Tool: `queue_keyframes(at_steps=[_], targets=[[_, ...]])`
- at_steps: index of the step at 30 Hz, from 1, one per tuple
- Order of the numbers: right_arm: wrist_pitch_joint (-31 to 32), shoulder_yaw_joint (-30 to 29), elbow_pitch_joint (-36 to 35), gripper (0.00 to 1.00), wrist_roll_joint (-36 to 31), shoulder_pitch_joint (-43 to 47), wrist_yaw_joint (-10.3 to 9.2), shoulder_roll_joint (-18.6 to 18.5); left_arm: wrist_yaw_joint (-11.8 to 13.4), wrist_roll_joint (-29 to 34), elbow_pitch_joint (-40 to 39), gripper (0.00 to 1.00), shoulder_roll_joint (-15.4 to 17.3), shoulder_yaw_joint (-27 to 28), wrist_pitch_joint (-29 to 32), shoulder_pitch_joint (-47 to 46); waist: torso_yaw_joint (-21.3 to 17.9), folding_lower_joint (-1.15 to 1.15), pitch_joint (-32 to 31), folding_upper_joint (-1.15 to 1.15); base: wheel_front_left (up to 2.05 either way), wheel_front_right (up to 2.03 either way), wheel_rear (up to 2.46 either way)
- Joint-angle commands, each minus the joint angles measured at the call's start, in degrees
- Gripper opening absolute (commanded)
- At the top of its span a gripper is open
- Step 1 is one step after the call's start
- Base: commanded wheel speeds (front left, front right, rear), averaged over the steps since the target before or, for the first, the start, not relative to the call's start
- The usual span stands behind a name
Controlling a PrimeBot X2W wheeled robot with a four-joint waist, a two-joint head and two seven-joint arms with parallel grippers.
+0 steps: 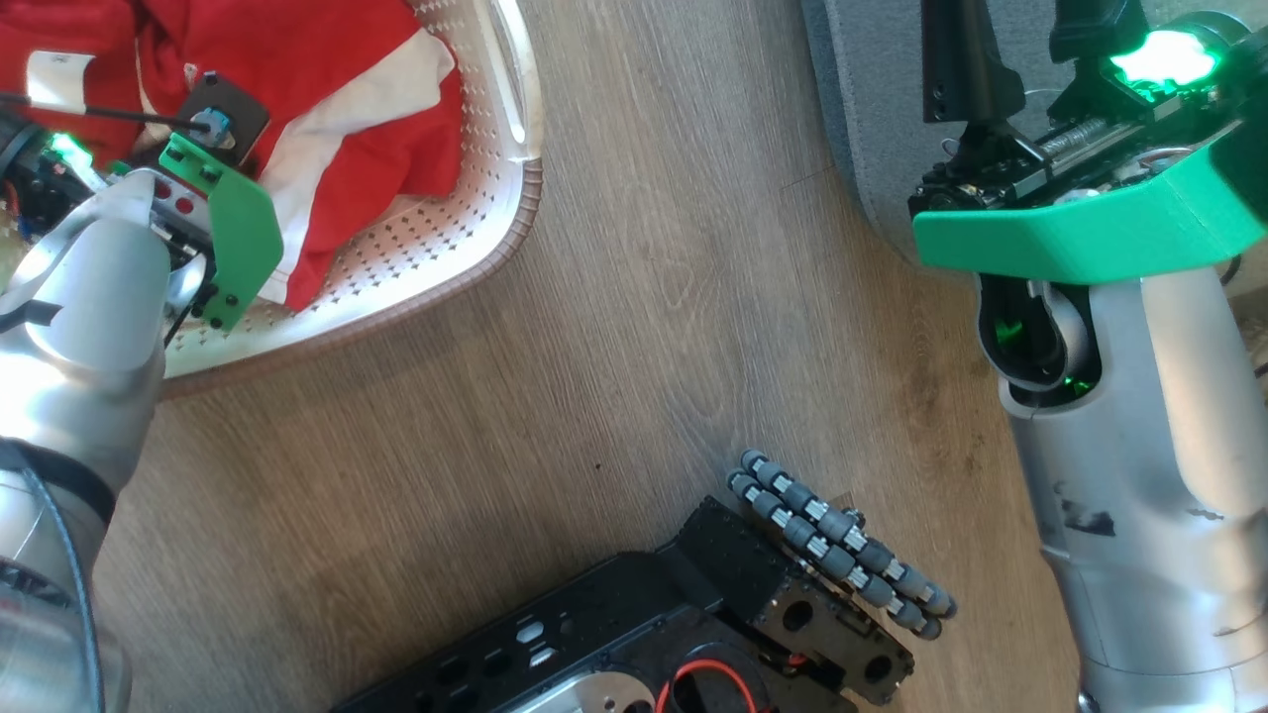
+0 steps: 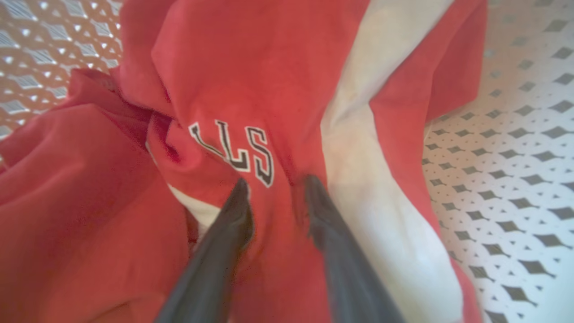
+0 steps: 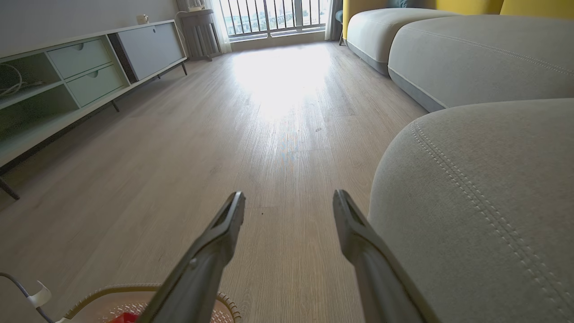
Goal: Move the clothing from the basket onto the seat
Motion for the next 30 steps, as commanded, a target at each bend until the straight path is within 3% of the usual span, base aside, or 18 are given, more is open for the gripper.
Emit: queue_keyframes(at_steps=[1, 11, 23, 30], targets=[[-0.36, 0.14, -1.53, 1.0, 0.37, 1.92, -0.01, 0.39, -0.2, -0.45, -0.62, 0.0, 0.47, 0.31, -1.31, 0.27, 0.03, 0.0, -0.05, 0.0, 0.0, 0.0, 0.0], [-0.36, 1.44, 0.16, 1.0, 0.51, -0.93, -0.01, 0.39, -0.95, -4.38, -0.91, 0.0, 0.19, 1.85, -8.07, 0.58, -0.6, 0.0, -3.08, 0.0, 0.0, 0.0, 0.0], [-0.36, -0.8, 5.58, 1.0, -6.23, 0.58, -0.01, 0.39, -1.26, -10.99, -5.02, 0.0, -5.46, 4.22, -12.61, 4.57, 7.19, 0.0, -14.74, 0.0, 0.0, 0.0, 0.0], [-0.36, -1.45, 9.47, 1.0, -9.6, 2.98, -0.01, 0.39, -1.28, -13.59, -12.36, 0.0, -6.91, 7.28, -12.9, 7.97, 11.47, 0.0, -22.4, 0.0, 0.0, 0.0, 0.0]])
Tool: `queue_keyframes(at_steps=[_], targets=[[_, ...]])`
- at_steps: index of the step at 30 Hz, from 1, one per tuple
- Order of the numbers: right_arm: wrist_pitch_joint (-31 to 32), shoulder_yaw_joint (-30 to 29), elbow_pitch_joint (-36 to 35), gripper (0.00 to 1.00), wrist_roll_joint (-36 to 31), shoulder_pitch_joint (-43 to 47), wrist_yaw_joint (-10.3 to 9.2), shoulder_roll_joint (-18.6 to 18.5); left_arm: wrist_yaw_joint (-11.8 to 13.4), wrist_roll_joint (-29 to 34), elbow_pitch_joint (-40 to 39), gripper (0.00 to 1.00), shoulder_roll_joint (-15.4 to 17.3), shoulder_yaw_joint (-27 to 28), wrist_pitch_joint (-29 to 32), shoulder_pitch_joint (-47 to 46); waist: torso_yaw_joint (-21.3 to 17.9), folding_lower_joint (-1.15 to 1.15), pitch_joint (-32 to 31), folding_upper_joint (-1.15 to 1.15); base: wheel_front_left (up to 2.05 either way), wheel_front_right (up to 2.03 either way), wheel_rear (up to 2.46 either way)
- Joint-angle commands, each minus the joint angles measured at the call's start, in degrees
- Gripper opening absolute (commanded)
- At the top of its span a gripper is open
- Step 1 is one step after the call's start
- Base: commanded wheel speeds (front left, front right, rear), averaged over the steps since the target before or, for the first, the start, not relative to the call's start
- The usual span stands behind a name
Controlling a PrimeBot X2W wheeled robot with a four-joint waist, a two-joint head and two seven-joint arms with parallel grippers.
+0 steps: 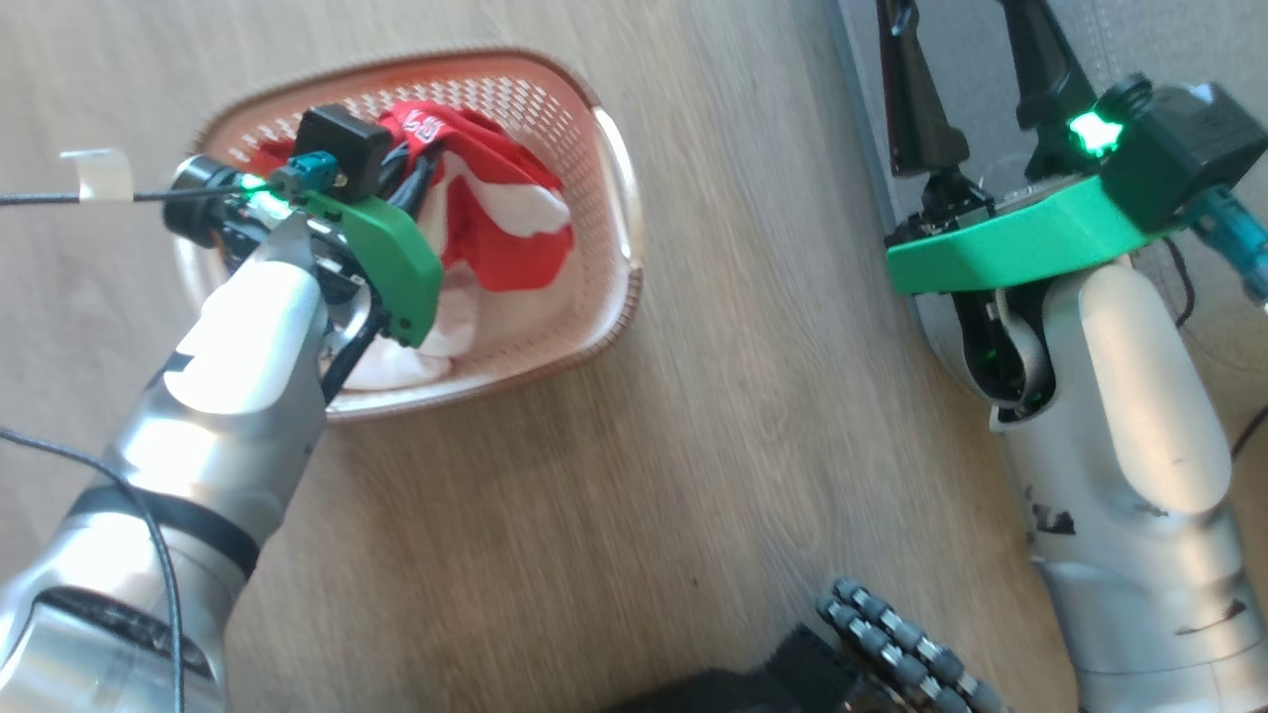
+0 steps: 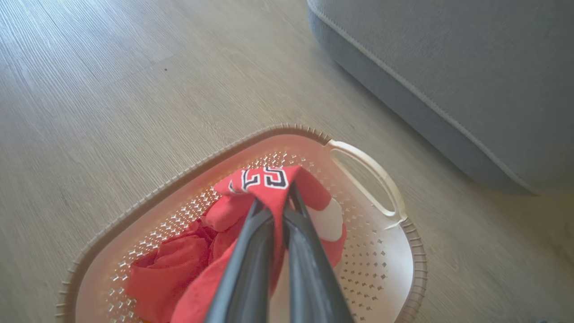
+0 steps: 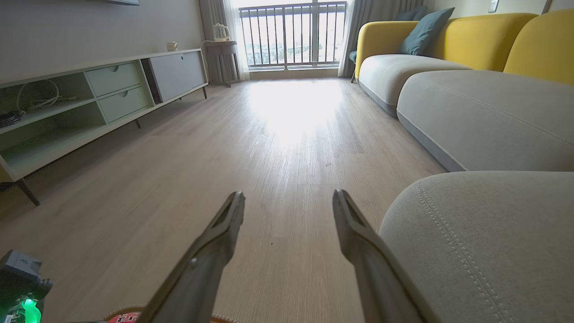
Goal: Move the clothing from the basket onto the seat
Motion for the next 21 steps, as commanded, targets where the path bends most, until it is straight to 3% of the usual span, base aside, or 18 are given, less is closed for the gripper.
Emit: queue_keyframes(at_steps=[1, 9, 21], targets=[[-0.36, 0.19, -0.93, 1.0, -0.72, 1.69, -0.01, 0.37, -0.07, -0.33, -2.99, 0.0, 0.59, 2.28, -0.73, 0.71, 3.77, 0.0, -5.1, -0.01, 0.0, 0.0, 0.0], [-0.36, 0.04, 3.33, 1.0, -2.71, 5.67, -0.01, 0.37, 0.07, -0.03, -10.73, 0.0, -1.16, 7.77, -0.74, 6.26, 7.5, 0.0, -14.34, -0.01, 0.0, 0.0, 0.0], [-0.36, -1.45, 6.64, 1.0, -3.49, 10.67, -0.01, 0.37, 0.04, 2.02, -17.54, 0.0, -4.27, 14.18, -0.75, 11.25, 11.8, 0.0, -23.0, -0.01, 0.0, 0.0, 0.0]])
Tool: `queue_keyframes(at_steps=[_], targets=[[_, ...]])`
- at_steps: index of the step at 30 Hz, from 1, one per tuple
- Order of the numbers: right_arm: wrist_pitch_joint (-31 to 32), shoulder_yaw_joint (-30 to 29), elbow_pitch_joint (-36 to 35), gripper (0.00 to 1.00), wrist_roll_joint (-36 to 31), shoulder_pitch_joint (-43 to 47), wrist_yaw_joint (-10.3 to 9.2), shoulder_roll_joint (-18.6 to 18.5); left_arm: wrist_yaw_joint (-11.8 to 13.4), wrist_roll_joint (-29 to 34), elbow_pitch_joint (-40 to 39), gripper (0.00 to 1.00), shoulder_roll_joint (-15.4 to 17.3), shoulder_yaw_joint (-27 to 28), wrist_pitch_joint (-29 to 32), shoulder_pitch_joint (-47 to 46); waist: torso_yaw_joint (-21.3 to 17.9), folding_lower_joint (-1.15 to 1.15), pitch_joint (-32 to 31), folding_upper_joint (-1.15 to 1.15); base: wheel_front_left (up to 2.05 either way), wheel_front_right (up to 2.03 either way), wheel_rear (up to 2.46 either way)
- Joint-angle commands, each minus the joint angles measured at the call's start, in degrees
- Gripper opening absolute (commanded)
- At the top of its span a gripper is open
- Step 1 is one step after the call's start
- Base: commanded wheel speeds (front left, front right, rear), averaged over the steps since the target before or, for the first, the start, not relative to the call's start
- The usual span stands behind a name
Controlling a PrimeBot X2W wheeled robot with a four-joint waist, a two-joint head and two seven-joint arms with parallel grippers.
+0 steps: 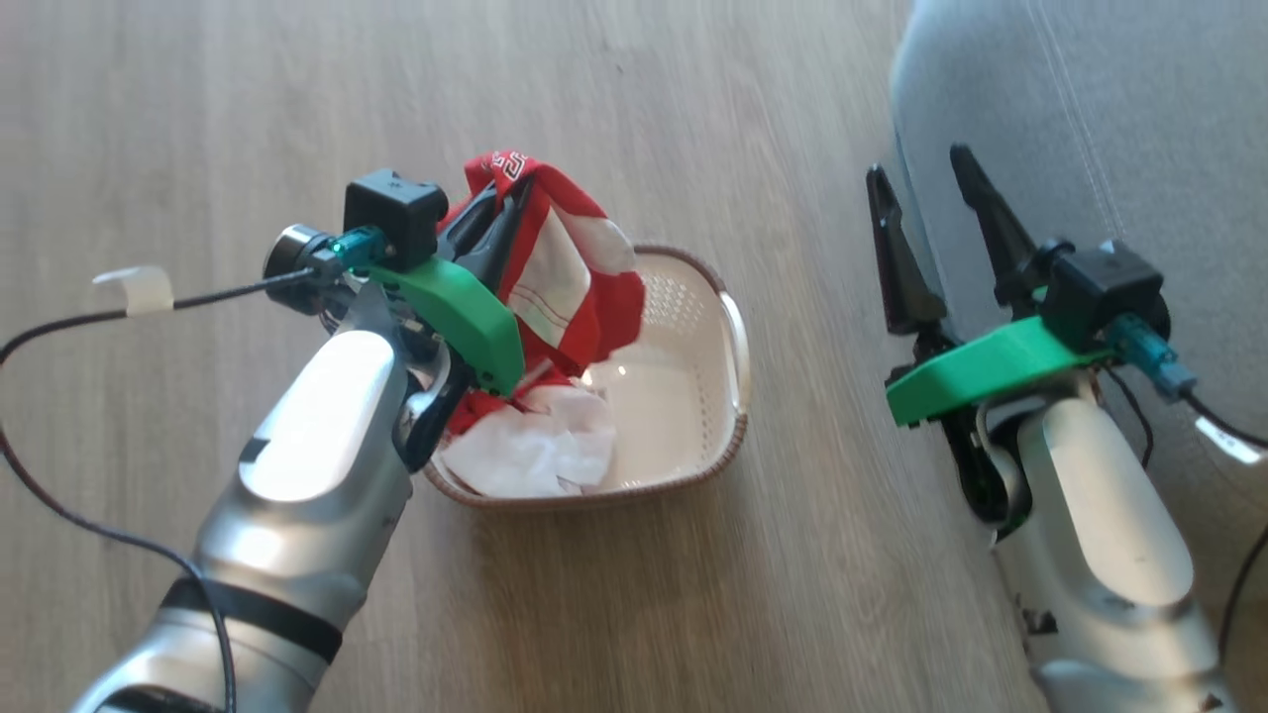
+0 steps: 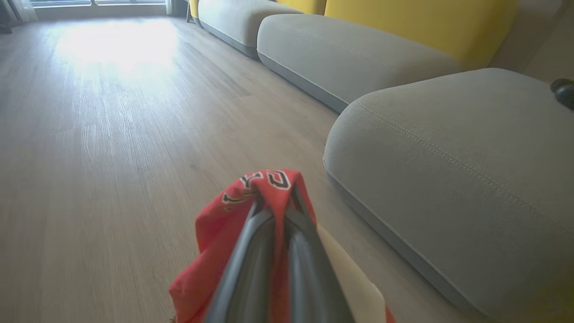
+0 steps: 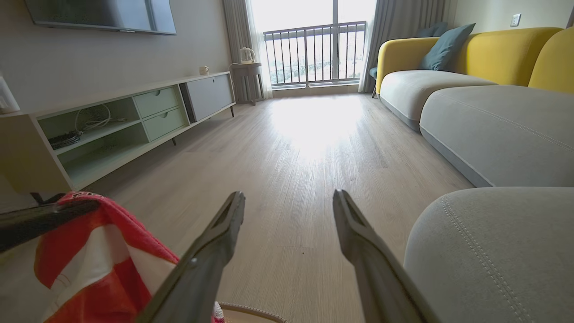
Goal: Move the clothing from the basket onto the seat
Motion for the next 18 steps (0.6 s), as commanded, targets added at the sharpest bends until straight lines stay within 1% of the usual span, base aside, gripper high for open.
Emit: queue_keyframes(at_steps=[1, 11, 18], targets=[[-0.36, 0.71, -1.27, 1.0, -0.52, 0.89, -0.01, 0.41, 0.02, 0.73, -2.45, 0.0, 0.61, 2.48, -0.72, -0.65, 2.24, 0.0, -2.95, 0.0, 0.0, 0.0, 0.0], [-0.36, -0.35, 0.87, 1.0, -0.17, 5.45, -0.01, 0.41, -0.06, 2.53, -8.0, 0.0, -1.29, 5.28, -0.72, 1.33, 5.21, 0.0, -8.77, 0.0, 0.0, 0.0, 0.0], [-0.36, -0.6, 2.2, 1.0, 0.06, 8.21, -0.01, 0.41, -0.08, 3.44, -11.89, 0.0, -2.07, 5.44, -0.72, 1.34, 6.42, 0.0, -11.85, 0.0, 0.0, 0.0, 0.0]])
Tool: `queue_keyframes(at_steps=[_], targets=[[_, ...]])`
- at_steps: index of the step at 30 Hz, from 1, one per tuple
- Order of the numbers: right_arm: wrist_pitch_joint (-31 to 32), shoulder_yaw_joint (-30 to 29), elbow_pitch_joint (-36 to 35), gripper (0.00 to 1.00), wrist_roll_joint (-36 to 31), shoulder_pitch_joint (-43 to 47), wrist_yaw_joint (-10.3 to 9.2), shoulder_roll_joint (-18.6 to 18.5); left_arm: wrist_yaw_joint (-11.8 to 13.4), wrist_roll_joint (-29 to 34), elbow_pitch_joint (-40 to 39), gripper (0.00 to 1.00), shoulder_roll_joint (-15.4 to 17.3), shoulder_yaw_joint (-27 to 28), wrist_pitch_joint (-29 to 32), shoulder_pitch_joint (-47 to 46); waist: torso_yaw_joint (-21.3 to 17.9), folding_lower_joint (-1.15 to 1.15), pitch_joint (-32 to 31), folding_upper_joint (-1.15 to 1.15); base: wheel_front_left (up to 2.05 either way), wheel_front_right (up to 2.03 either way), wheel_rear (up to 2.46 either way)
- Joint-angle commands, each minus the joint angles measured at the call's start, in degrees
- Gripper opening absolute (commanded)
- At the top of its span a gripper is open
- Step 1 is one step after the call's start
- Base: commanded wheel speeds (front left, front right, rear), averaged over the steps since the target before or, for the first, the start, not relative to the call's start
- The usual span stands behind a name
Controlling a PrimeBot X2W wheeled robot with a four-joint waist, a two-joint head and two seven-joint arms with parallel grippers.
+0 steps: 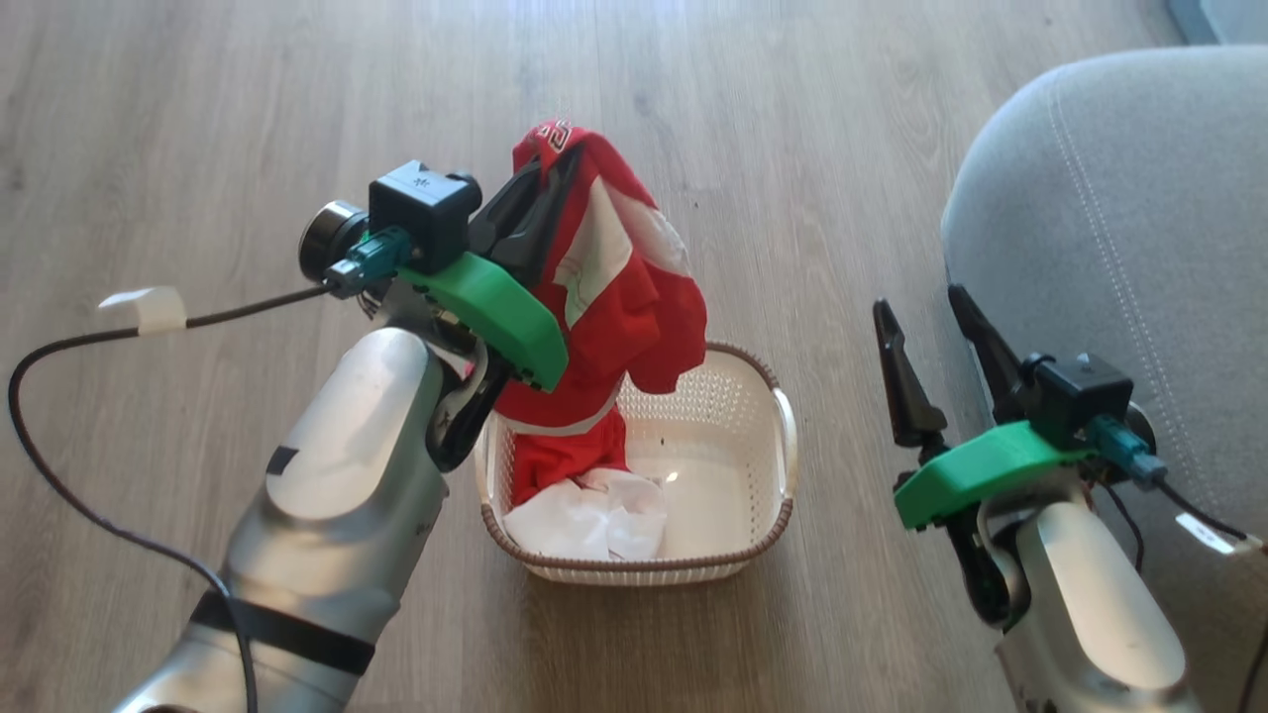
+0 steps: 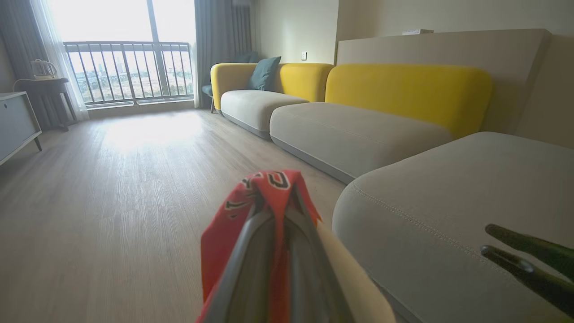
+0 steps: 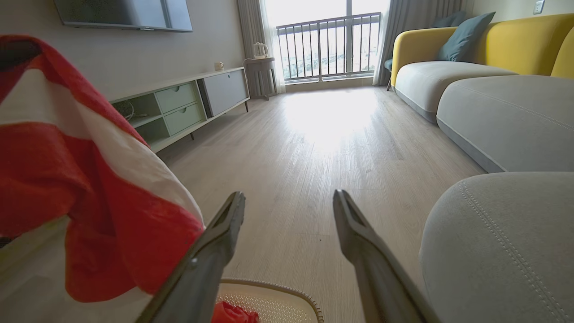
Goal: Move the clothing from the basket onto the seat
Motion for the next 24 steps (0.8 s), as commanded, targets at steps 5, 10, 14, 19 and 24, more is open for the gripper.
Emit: queue_keyframes(at_steps=[5, 10, 14, 19, 24], targets=[[-0.36, 1.04, -0.71, 1.0, 0.06, 0.8, -0.01, 0.4, -0.08, 0.57, -5.41, 0.0, 0.18, 1.79, -0.72, -2.91, 1.04, 0.01, -2.11, 0.0, 0.0, 0.0, 0.0], [-0.36, 1.13, -0.11, 1.0, 0.09, 1.78, -0.01, 0.4, -0.08, 0.35, -7.85, 0.0, -0.03, 1.3, -0.72, -4.66, 1.49, 0.01, -2.71, 0.0, 0.0, 0.0, 0.0], [-0.36, 1.31, 0.15, 1.0, 0.08, 1.99, -0.01, 0.4, -0.08, -0.18, -9.03, 0.0, -0.14, 1.04, -0.72, -5.26, 1.61, 0.01, -2.69, 0.0, 0.0, 0.0, 0.0], [-0.36, 3.01, -0.14, 1.0, 0.03, 0.77, -0.01, 0.4, -0.08, -0.28, -9.93, 0.0, -0.19, 0.42, -0.72, -5.12, 1.67, 0.01, -2.41, 0.0, 0.0, 0.0, 0.0], [-0.36, 7.87, -1.49, 1.0, -0.15, -3.45, -0.01, 0.39, -0.08, -0.66, -10.96, 0.0, -0.22, -0.8, -0.72, -4.67, 1.95, 0.01, -1.89, 0.0, 0.0, 0.0, 0.0]])
